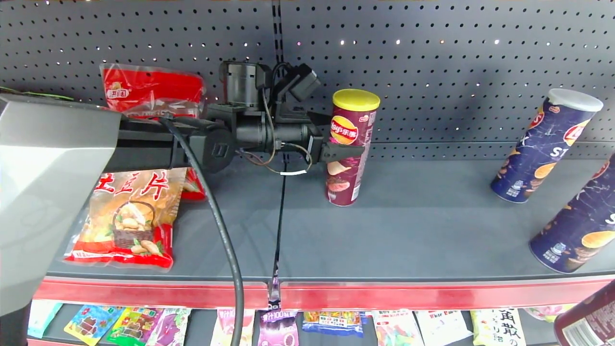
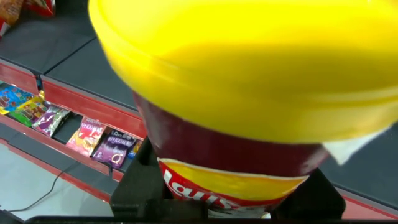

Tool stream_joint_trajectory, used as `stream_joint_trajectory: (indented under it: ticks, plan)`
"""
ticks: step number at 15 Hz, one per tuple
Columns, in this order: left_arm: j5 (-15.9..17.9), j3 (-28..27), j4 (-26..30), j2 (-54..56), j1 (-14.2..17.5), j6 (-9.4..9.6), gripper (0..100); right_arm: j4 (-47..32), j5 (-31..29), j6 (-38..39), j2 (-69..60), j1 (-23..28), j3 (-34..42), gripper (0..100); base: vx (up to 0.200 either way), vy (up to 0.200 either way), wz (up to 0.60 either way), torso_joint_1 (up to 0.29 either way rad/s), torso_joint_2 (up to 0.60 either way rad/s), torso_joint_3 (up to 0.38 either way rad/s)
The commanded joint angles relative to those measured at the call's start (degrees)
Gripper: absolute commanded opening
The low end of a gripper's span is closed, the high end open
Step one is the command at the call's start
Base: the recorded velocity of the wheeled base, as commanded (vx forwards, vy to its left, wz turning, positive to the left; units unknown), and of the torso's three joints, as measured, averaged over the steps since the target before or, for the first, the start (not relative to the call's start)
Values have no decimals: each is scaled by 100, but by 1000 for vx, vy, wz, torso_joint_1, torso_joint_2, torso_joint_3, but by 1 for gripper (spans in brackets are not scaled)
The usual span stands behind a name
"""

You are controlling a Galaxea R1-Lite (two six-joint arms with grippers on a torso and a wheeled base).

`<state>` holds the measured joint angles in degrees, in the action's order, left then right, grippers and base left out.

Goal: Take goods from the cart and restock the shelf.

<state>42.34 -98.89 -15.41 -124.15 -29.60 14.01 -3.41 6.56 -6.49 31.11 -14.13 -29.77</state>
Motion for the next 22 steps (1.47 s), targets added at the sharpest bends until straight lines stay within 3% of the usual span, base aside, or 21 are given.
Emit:
stream_joint_trajectory:
  ticks: [1, 5, 6, 11, 13, 15, 16, 18, 22]
  plan:
    - [-6, -16, -6, -22, -37, 6, 100, -1, 3, -2, 0, -2, -3, 0, 0, 0, 0, 0, 0, 0]
    - [-41, -34, -24, -66, -90, 6, 100, -1, 3, -2, 0, -2, 6, 0, 0, 0, 0, 0, 0, 0]
    - [-41, -25, -32, -74, -90, 6, 0, -1, 3, -2, 0, -2, 6, 0, 0, 0, 0, 0, 0, 0]
    - [-147, 63, -24, 110, -187, -47, 0, -1, 3, -2, -8, -2, 24, 0, 0, 0, 0, 0, 0, 0]
    - [-323, 353, -24, 488, -301, -223, 0, -1, 3, -2, -8, -2, 24, 0, 0, 0, 0, 0, 0, 0]
    - [-604, 766, -32, 910, -450, -399, 0, -1, -5, -11, -17, -2, 24, 0, 0, 0, 0, 0, 0, 0]
    - [-824, 1249, -41, 1279, -591, -469, 0, -1, -23, -11, -44, -2, 24, 0, 0, 0, 0, 0, 0, 0]
    - [-955, 1733, -111, 1613, -688, -469, 0, -72, -23, -11, -140, -2, 50, 0, 0, 0, 0, 0, 0, 0]
    - [-1817, 3042, -1087, 2140, -1074, -513, 0, -344, -32, -11, -378, -2, 59, 0, 0, 0, 0, 0, 0, 0]
